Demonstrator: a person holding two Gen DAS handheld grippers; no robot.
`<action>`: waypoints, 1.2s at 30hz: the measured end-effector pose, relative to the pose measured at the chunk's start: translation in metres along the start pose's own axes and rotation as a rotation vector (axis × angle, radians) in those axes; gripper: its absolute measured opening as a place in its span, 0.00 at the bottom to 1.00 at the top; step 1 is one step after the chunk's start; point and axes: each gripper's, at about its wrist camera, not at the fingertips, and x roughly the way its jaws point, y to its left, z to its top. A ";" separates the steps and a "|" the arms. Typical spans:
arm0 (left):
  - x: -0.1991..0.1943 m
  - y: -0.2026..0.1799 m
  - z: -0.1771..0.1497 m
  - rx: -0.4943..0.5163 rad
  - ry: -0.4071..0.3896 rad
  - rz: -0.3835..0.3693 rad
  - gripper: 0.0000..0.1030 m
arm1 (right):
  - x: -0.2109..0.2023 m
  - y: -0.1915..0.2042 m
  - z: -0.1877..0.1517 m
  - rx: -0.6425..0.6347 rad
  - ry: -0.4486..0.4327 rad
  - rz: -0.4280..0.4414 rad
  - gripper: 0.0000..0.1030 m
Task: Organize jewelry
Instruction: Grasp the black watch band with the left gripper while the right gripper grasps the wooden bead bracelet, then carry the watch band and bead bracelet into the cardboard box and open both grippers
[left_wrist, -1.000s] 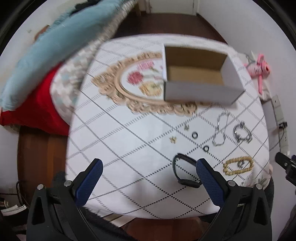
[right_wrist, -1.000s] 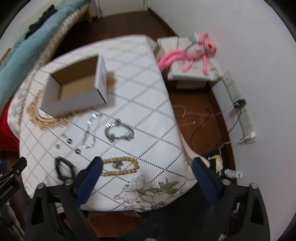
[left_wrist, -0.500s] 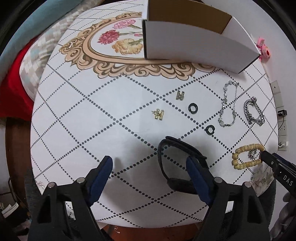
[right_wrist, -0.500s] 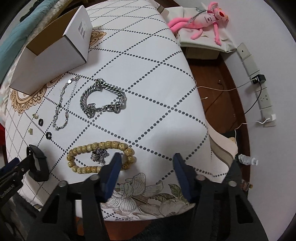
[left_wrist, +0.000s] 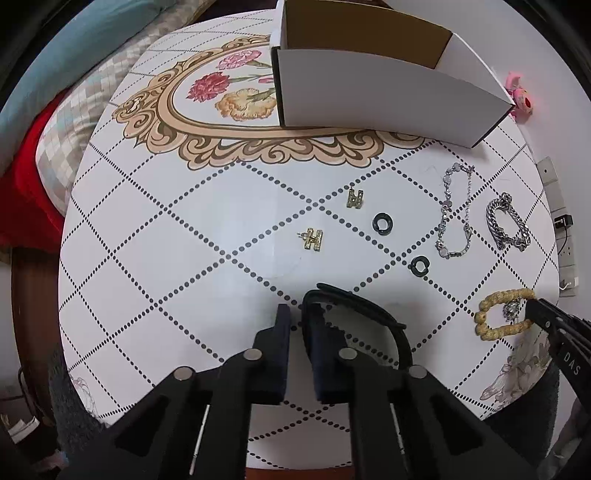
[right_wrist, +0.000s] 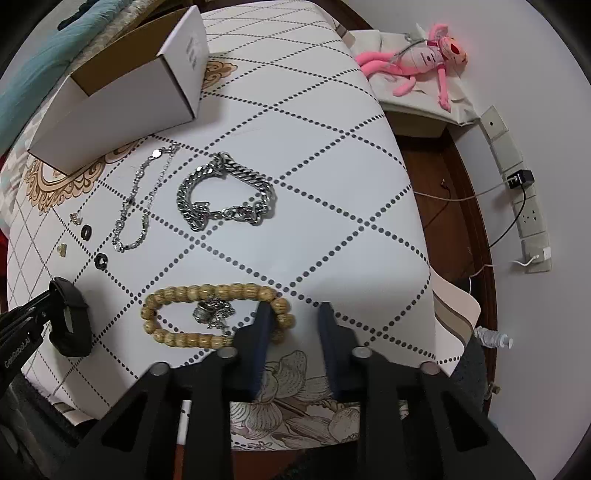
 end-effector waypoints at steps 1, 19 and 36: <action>-0.001 -0.003 0.002 0.001 -0.001 0.001 0.05 | -0.001 0.002 0.000 -0.004 -0.002 0.000 0.10; -0.066 -0.029 0.009 0.010 -0.155 0.000 0.03 | -0.054 0.013 0.005 -0.003 -0.115 0.158 0.09; -0.123 -0.012 0.067 0.002 -0.306 -0.092 0.02 | -0.139 0.048 0.056 -0.100 -0.285 0.266 0.09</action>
